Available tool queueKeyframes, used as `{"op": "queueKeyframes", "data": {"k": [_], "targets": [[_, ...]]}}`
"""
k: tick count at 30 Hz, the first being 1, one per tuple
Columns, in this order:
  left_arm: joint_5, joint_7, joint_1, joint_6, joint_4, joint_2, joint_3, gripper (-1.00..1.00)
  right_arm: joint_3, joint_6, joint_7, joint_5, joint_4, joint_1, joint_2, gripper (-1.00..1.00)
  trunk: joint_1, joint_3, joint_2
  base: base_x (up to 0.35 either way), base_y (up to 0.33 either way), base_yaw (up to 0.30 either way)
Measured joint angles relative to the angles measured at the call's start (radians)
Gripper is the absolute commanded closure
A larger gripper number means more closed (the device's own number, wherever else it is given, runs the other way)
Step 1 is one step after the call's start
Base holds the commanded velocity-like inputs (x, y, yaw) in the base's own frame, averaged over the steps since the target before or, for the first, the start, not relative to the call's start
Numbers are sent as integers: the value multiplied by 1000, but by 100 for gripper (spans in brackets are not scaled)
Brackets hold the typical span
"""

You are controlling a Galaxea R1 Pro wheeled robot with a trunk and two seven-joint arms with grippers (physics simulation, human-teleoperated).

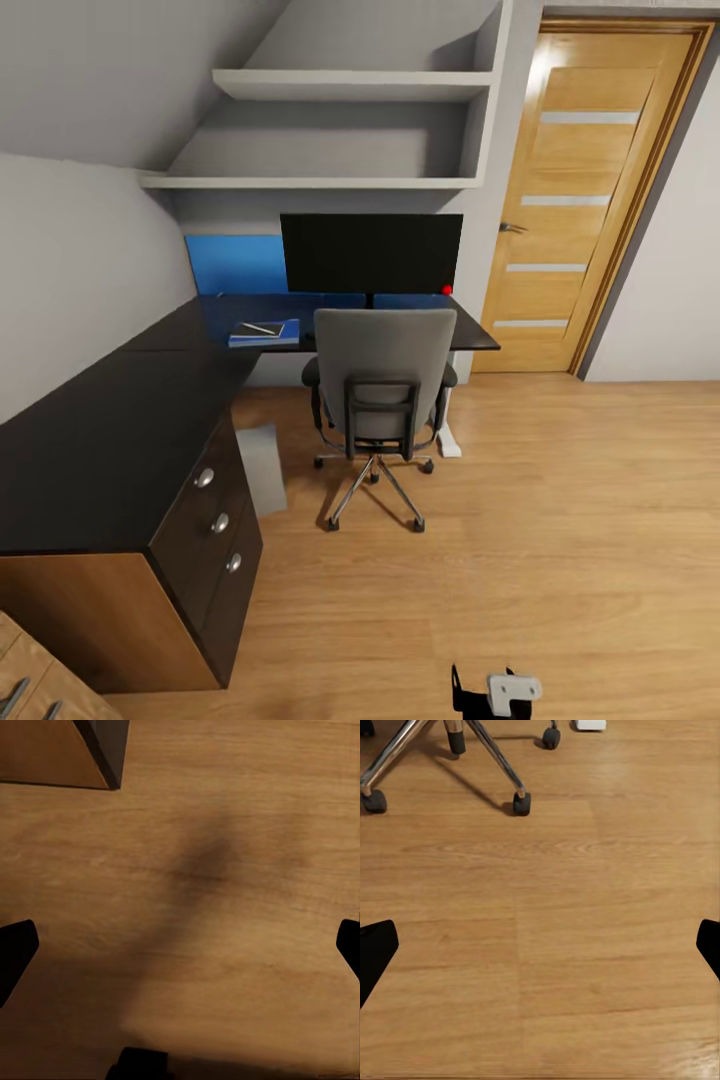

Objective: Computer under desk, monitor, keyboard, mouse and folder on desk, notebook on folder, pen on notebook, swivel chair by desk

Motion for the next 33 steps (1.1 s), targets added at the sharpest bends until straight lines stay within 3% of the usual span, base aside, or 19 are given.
{"op": "queueKeyframes", "data": {"k": [3,5,6,9,11,12,24,28,33], "targets": [[11,-5,77,-57,0,37,2,-100,-1,1,3,-1,0,3,-2,-100,-12,9,21,0,0,0],[22,-7,101,-65,0,46,0,-100,-1,1,4,-2,0,3,-3,-100,-19,16,35,0,0,0],[54,-9,129,-76,0,54,2,-100,-2,0,4,-2,-1,3,-4,-100,-23,19,42,0,0,0],[99,-12,155,-114,1,59,0,-100,-2,1,4,-2,-1,4,-5,-100,-34,28,63,0,0,0],[119,-13,164,-163,1,60,-1,-100,-2,7,2,-3,0,4,-5,-100,-42,35,77,0,0,0],[133,-14,170,-246,1,61,-1,-100,-4,16,0,-4,1,11,-7,-100,-46,38,84,0,0,0],[140,-14,251,-562,0,56,-6,-100,-3,35,-1,-4,1,54,-7,-100,-92,75,168,0,0,0],[139,-14,264,-589,2,55,-7,-100,-3,35,-1,-4,1,55,-7,-100,-107,88,196,0,0,0],[139,-13,266,-589,2,55,-7,-100,-3,35,-1,-4,1,55,-7,-100,-108,88,196,0,0,0]]}}
